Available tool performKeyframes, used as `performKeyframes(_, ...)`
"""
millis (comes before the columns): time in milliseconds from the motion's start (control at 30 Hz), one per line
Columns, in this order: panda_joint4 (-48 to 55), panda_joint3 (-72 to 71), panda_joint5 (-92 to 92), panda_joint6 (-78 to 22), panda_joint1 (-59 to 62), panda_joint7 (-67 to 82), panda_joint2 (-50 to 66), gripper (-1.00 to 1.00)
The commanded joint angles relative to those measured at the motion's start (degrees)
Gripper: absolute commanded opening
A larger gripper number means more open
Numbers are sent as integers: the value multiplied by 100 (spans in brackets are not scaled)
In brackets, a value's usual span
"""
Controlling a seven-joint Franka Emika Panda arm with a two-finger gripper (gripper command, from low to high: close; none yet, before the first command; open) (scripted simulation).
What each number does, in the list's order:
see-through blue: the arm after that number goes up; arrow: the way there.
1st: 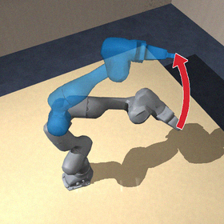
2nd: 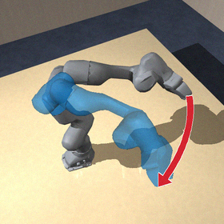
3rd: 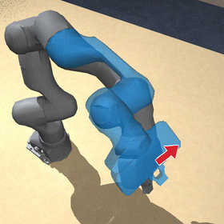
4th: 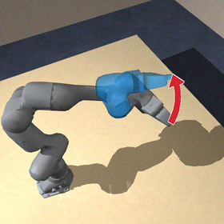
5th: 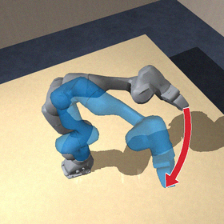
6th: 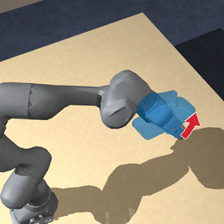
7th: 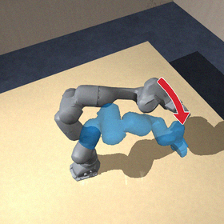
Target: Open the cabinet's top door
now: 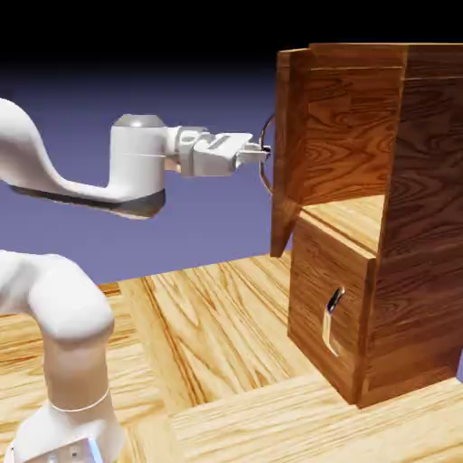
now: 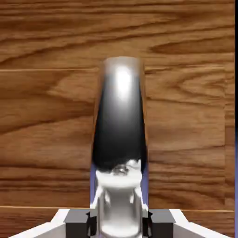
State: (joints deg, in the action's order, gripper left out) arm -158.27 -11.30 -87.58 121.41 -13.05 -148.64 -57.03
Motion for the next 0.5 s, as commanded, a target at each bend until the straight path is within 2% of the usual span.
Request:
performKeyframes(0,48,-209,237,-255,-1,17,51,-100)
performKeyframes(233,710,-1611,1597,-2000,205,-44,723,-100)
performKeyframes(467,1821,-2950,2506,-3744,869,-282,1748,-100)
